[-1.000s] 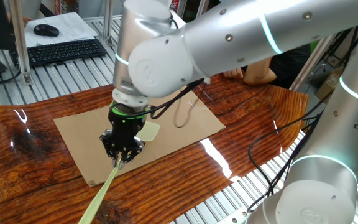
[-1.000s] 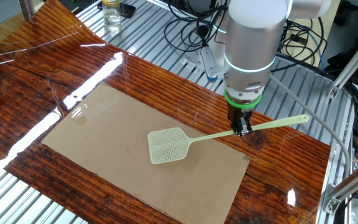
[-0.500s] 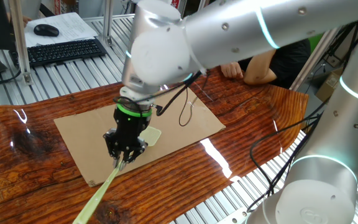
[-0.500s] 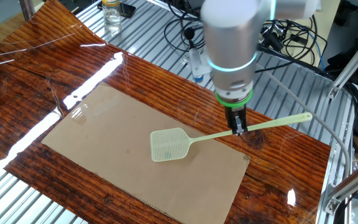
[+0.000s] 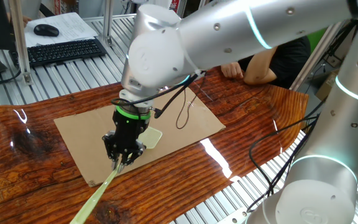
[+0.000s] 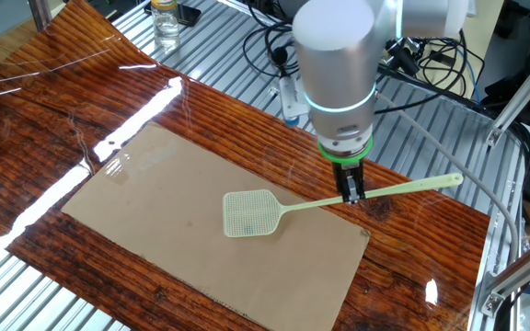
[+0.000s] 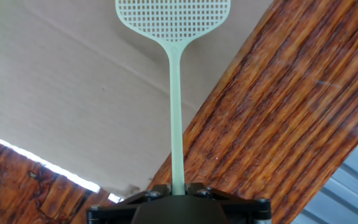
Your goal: Swat with a flyswatter
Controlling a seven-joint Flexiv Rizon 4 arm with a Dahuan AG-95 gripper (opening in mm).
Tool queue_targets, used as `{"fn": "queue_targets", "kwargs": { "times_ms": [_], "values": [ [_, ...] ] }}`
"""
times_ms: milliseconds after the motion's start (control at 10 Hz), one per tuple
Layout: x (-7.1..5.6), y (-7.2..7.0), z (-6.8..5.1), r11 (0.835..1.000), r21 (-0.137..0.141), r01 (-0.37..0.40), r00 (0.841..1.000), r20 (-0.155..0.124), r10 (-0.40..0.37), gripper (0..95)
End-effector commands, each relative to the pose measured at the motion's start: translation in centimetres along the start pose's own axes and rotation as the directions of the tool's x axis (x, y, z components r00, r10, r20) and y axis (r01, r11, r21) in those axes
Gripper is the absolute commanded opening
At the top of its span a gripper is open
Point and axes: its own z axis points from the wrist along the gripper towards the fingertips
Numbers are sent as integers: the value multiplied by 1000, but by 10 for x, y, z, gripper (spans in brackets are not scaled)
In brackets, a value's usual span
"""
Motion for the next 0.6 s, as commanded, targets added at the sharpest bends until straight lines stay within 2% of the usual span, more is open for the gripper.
{"fn": "queue_targets", "kwargs": {
  "times_ms": [100,400,600],
  "values": [
    [4,-6,-17,999,-19,31,999,-20,-31,0],
    [4,-8,-31,998,-23,50,999,-16,-50,0],
    [4,-8,-31,998,-26,59,998,-18,-60,0]
  ]
}}
